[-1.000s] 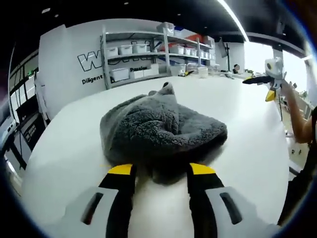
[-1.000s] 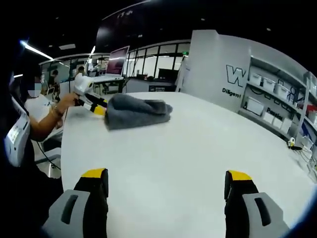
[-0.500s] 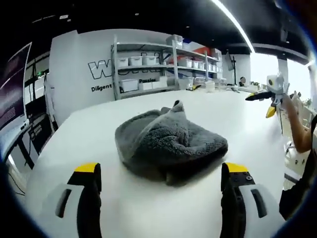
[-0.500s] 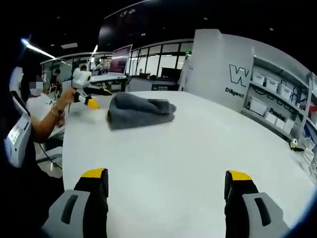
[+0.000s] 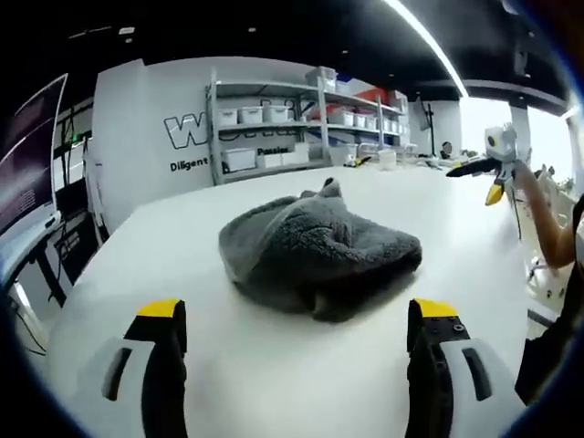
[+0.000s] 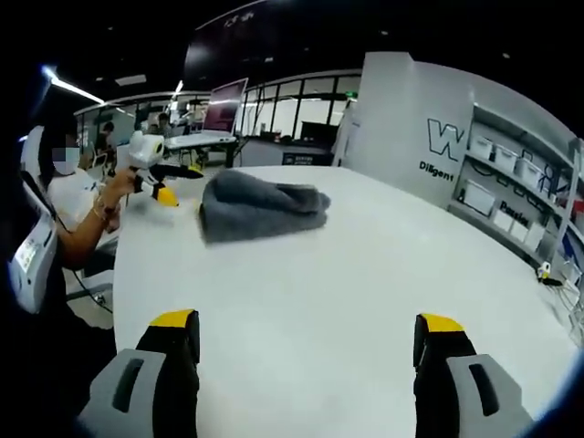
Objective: Open the folded towel by lifting each exposed corner and separating the folded layers until the towel lies flat within the target outline without major curled edges
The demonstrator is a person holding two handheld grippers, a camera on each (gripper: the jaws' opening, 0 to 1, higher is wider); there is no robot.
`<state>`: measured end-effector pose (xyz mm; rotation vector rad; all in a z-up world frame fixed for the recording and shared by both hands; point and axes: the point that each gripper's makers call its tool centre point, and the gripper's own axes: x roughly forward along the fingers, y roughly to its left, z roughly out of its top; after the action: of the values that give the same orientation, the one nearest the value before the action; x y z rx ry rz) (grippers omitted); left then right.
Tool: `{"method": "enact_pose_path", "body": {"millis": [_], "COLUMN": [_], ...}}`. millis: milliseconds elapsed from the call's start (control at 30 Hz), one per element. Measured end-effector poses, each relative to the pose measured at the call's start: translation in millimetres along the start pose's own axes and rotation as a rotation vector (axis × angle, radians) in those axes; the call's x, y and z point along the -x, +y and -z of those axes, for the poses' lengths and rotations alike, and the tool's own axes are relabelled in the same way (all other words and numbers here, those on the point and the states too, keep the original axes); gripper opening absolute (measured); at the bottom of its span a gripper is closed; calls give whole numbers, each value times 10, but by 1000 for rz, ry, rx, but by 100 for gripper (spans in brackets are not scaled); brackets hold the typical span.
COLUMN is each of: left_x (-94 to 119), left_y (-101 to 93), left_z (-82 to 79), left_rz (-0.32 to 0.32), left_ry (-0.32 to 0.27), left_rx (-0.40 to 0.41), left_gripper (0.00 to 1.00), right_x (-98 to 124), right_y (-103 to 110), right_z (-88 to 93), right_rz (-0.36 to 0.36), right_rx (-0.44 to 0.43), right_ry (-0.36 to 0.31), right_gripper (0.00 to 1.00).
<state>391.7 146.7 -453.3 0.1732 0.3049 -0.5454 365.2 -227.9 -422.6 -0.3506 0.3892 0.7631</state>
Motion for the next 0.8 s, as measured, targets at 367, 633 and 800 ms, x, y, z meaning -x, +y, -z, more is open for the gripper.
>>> {"method": "enact_pose_path", "body": {"millis": [367,633,800], "left_x": [93,137,136], "left_y": [-146,-280,-292], "left_z": [-37,-139,-130], "left_rz": [10,24,25], "left_ry": [-7,-15,0], "left_rx": [-62,-108,-110], "left_gripper": [99,99,99], "right_x": [-226,-645,-969], "right_y": [161,457,670], "right_z": [-450,-1059,-1341], "right_rz": [-10,-79,-137], "right_rx": [59,195,250], "right_ry": [-27,-54,-31], "right_gripper": [99,99,99]}}
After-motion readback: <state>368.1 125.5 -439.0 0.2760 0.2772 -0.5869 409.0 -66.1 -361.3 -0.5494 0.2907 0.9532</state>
